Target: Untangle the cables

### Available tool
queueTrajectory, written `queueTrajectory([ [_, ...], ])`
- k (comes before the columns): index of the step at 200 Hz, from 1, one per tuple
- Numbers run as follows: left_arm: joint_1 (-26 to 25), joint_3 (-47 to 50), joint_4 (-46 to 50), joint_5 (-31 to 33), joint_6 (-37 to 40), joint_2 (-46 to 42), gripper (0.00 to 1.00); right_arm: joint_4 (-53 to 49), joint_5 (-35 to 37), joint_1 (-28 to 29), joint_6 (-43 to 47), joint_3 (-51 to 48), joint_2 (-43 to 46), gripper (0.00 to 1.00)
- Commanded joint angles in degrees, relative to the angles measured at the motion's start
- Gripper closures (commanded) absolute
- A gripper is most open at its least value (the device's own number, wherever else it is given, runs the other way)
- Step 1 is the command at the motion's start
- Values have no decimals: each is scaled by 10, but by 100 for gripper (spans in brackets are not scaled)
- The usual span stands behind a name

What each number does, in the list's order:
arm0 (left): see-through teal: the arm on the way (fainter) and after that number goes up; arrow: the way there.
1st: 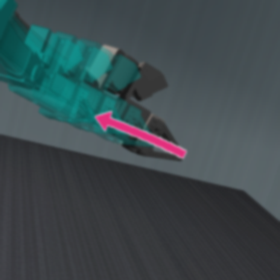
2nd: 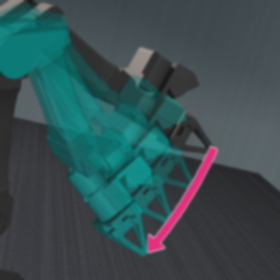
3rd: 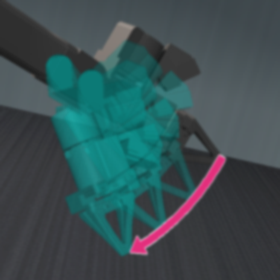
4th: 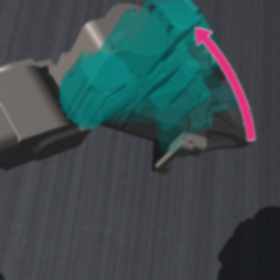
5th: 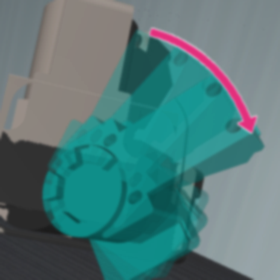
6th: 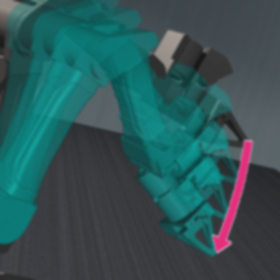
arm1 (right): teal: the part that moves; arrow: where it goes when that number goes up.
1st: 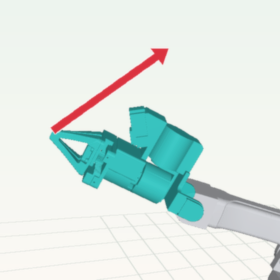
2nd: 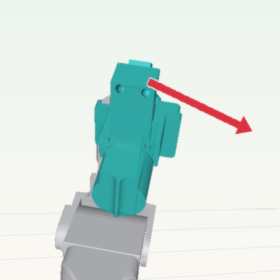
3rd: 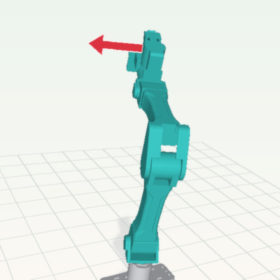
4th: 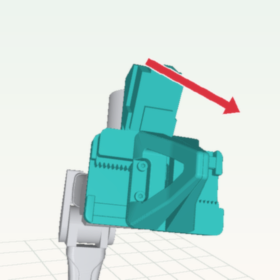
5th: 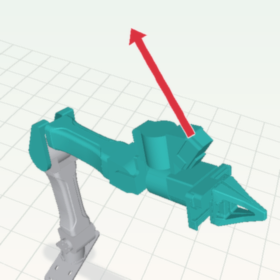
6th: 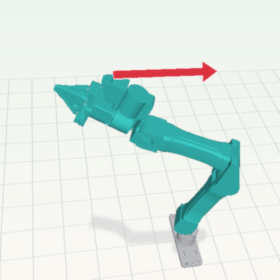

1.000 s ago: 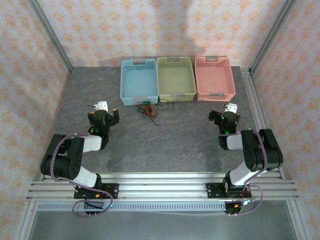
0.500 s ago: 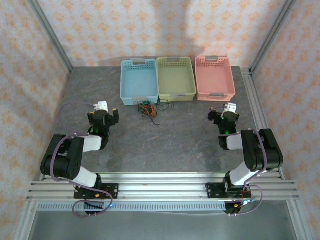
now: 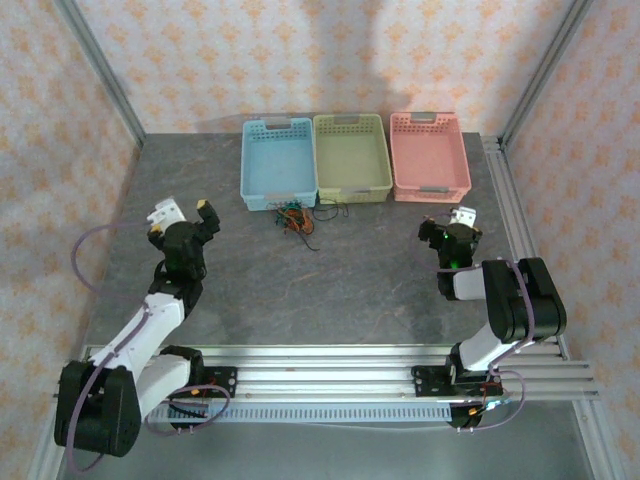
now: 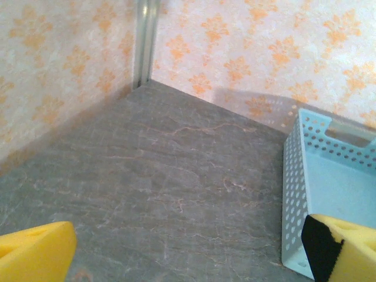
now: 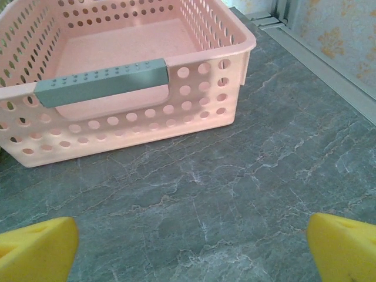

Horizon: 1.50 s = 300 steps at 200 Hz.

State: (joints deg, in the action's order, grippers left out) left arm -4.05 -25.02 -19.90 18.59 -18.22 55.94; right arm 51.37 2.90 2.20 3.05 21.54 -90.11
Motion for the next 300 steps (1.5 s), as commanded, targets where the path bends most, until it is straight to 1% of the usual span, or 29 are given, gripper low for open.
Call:
queueTrajectory([
  [1,14,-12,96,-60,-75,-6,0,3,23,0,-6,6,11,1],
  [16,14,-27,107,-104,-66,5,0,21,32,10,5,-4,19,1],
  [25,14,-35,113,-126,-65,20,0,20,48,23,17,-12,41,1],
  [40,13,-52,118,-172,-62,50,2,-24,103,58,42,-17,111,1],
  [48,11,-60,112,-196,-62,63,3,-41,121,82,63,-22,156,0],
  [57,6,-68,113,-212,-59,76,3,-51,137,101,45,-29,208,0],
  [63,4,-74,118,-216,-57,84,3,-70,113,105,18,-32,246,2],
  [74,2,-83,127,-218,-55,94,3,-153,42,108,-46,-16,306,8],
  [84,2,-89,133,-221,-55,98,3,-227,-5,116,-115,11,328,11],
  [91,1,-90,132,-227,-55,100,3,-249,-39,124,-162,23,327,13],
  [103,1,-87,124,-232,-55,101,3,-251,-107,147,-212,39,299,15],
  [113,1,-84,121,-228,-54,103,3,-264,-133,180,-238,61,262,17],
  [126,-2,-82,117,-216,-46,108,4,-289,-158,235,-247,103,197,18],
  [146,-3,-77,109,-198,-45,113,4,-316,-156,317,-240,182,95,19],
  [155,-4,-74,106,-199,-46,113,4,-332,-139,349,-229,222,44,20],
  [163,-4,-69,101,-197,-46,111,4,-356,-121,372,-217,265,1,20],
  [178,-4,-62,100,-186,-46,107,4,-401,-109,403,-189,353,-81,19],
  [199,-4,-56,101,-178,-50,100,4,-453,-74,422,-177,457,-172,19],
  [210,-4,-53,97,-180,-49,97,4,-449,-56,425,-172,483,-197,19],
  [223,-4,-53,98,-177,-49,98,4,-451,-41,426,-170,513,-226,16],
  [246,-4,-54,94,-178,-52,104,4,-517,-17,426,-156,595,-291,16],
  [262,-4,-53,91,-179,-53,105,4,-535,1,427,-147,631,-325,17],
  [278,-4,-52,90,-181,-52,105,4,-550,9,427,-135,660,-347,23],
  [300,-4,-52,89,-181,-54,104,4,-570,4,428,-118,676,-354,46],
])
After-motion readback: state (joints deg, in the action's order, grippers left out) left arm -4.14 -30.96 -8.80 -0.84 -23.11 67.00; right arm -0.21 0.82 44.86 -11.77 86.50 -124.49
